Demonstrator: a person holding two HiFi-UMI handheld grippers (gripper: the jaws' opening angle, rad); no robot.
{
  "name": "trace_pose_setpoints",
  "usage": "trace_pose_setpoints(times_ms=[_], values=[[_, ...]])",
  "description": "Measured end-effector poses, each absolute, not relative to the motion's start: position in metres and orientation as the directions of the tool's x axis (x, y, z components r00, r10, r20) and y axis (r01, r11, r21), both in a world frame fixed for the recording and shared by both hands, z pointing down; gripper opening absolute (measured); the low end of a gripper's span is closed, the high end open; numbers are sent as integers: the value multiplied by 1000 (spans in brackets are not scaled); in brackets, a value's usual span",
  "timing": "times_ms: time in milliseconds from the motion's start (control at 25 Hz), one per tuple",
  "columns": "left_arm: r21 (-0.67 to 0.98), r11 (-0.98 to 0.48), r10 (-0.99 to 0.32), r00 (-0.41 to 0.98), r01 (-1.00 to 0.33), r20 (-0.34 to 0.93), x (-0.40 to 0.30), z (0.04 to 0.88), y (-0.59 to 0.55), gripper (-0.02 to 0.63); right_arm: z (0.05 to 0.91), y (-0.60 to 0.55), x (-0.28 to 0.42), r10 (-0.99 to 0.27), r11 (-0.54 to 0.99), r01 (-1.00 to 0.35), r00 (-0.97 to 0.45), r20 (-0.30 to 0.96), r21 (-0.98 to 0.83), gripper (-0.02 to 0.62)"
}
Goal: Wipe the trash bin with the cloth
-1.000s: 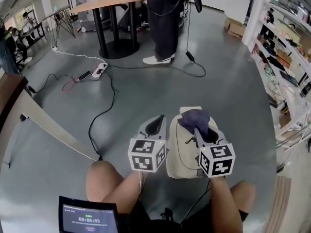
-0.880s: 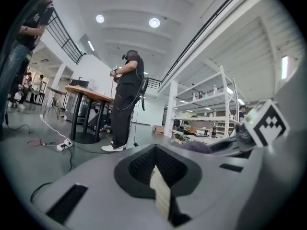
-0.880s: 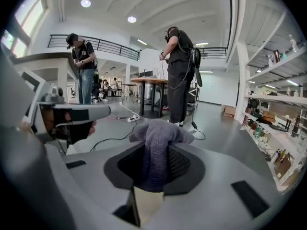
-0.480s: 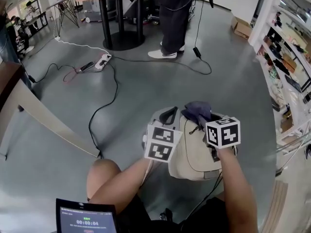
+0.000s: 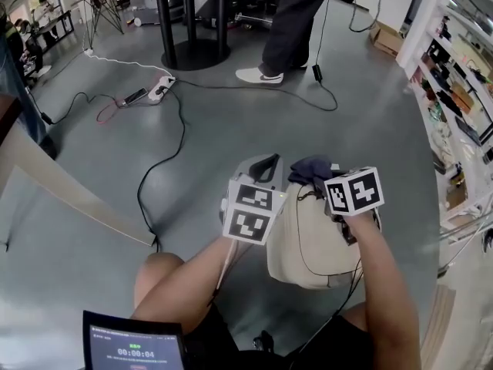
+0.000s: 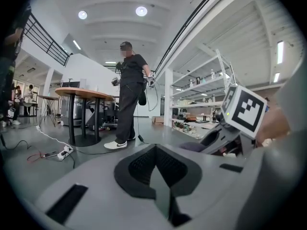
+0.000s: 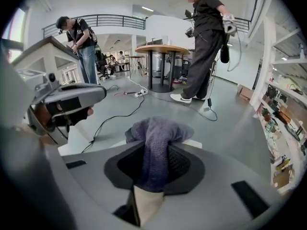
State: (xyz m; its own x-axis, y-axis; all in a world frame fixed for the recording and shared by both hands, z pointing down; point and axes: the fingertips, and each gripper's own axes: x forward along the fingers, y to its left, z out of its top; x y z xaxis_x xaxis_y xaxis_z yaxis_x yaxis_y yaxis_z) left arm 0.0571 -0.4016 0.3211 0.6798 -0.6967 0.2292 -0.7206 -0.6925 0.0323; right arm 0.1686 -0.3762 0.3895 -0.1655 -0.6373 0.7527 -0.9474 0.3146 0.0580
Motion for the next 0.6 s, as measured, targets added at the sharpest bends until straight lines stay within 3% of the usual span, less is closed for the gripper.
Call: trace_pose_setpoints(times_ms=[600], values=[[77,-704,-671,697,-706,251,61,318,-393,0,382,-373,189,-625,309,-945,-115,772,109,92]])
